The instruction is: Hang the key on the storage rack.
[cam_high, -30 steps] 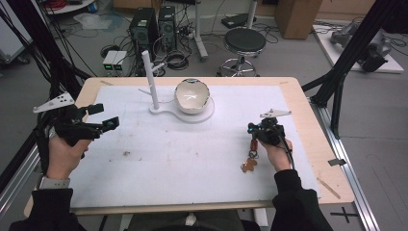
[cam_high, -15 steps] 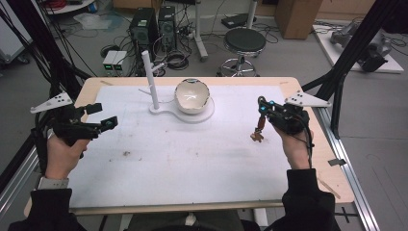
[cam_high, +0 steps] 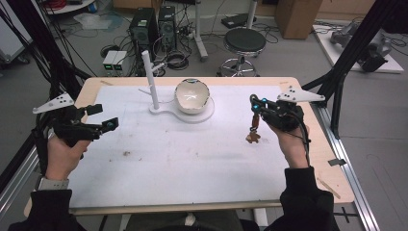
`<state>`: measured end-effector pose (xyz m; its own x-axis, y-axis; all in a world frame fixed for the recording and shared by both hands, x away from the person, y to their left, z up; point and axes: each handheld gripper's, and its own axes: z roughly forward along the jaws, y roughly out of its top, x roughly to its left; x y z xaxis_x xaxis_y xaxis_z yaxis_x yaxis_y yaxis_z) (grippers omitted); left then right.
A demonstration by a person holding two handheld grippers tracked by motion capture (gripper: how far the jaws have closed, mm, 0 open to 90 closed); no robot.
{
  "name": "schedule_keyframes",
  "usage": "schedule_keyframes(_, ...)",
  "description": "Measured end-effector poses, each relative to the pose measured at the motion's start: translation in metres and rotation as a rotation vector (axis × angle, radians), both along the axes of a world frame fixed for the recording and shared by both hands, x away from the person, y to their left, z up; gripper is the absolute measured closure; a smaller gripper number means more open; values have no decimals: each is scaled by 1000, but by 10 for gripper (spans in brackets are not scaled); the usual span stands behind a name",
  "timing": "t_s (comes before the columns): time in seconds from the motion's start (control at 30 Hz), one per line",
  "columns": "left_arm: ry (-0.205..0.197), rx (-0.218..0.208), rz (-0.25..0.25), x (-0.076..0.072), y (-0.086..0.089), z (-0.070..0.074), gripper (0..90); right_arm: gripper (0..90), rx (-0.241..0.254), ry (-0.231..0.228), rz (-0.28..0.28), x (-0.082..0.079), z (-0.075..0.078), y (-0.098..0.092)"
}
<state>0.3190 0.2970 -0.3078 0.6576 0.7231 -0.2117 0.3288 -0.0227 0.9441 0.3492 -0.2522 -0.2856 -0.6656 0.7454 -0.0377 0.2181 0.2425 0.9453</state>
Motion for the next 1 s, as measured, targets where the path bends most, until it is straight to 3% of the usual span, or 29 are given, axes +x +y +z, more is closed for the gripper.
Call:
schedule_keyframes(0.23,5,5,28,-10,10,2,17,848,17,-10,76,10,8,32)
schedule_keyframes(0.37,0,12,38,-16,12,2,17,849,-8,8,123,21,11,58)
schedule_keyframes(0.4,2,11,42,-17,13,1,17,848,-25,13,156,29,12,77)
schedule_keyframes(0.43,6,3,41,-18,13,0,17,848,-25,13,156,29,12,77)
schedule_keyframes(0.5,12,-19,35,-19,13,-1,17,849,-28,31,188,43,13,102)
schedule_keyframes(0.57,10,-15,41,-20,11,-3,17,849,-40,28,197,47,13,111)
schedule_keyframes(0.6,13,-12,42,-21,10,-5,17,849,-53,25,215,56,13,129)
schedule_keyframes(0.63,17,-8,39,-21,10,-6,17,849,-53,25,215,56,13,129)
schedule_keyframes(0.73,23,0,43,-23,10,-9,17,849,-66,35,236,64,13,156)
schedule_keyframes(0.77,24,2,43,-24,10,-9,17,849,-78,41,258,68,12,174)
schedule_keyframes(0.8,25,2,46,-26,10,-9,17,849,-78,41,258,68,12,174)
schedule_keyframes(0.83,24,6,47,-27,11,-9,17,849,-109,49,275,69,10,192)
schedule_keyframes(0.87,22,6,51,-29,12,-9,17,849,-109,49,275,69,10,192)
schedule_keyframes(0.97,24,8,64,-33,16,-11,17,849,-132,47,304,70,6,223)
schedule_keyframes(1.0,27,5,68,-35,17,-12,17,849,-132,47,304,70,6,223)
